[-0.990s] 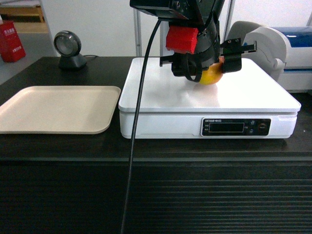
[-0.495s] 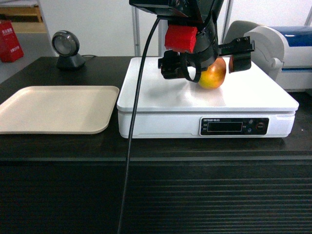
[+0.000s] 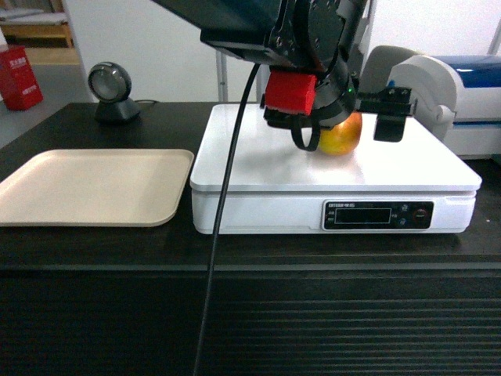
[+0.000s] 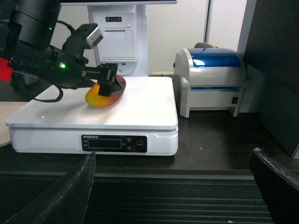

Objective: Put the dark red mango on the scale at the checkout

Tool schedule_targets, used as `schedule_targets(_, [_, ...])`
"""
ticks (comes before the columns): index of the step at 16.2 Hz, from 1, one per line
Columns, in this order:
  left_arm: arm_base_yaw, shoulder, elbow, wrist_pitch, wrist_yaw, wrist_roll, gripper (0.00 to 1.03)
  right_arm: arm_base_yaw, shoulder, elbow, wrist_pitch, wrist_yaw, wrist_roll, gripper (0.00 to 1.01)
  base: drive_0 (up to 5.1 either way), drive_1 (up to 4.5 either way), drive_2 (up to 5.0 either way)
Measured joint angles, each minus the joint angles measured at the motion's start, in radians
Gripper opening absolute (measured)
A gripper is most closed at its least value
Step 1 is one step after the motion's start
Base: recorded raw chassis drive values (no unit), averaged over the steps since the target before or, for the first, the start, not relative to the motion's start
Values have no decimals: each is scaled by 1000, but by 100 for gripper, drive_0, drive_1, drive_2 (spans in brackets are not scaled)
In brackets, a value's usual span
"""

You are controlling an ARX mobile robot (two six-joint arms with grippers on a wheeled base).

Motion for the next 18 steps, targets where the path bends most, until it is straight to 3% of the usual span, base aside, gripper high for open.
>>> schedule_targets(3, [10, -106, -126, 146, 68, 13, 98, 0, 0, 0, 0, 0, 0, 98, 0, 0, 0])
schedule_targets(8, [95, -245, -345, 272, 77, 16, 98, 0, 0, 0, 0, 0, 0, 98, 0, 0, 0])
schedule_targets(11, [154, -354, -521, 354, 106, 72, 98, 0, 0, 0, 0, 0, 0, 98, 0, 0, 0])
schedule_targets(14, [204, -474, -684, 396, 83, 124, 98, 0, 0, 0, 0, 0, 0, 98, 0, 0, 0])
schedule_targets(18, [312, -641, -915, 424, 31, 126, 98, 0, 0, 0, 0, 0, 0, 98, 0, 0, 0])
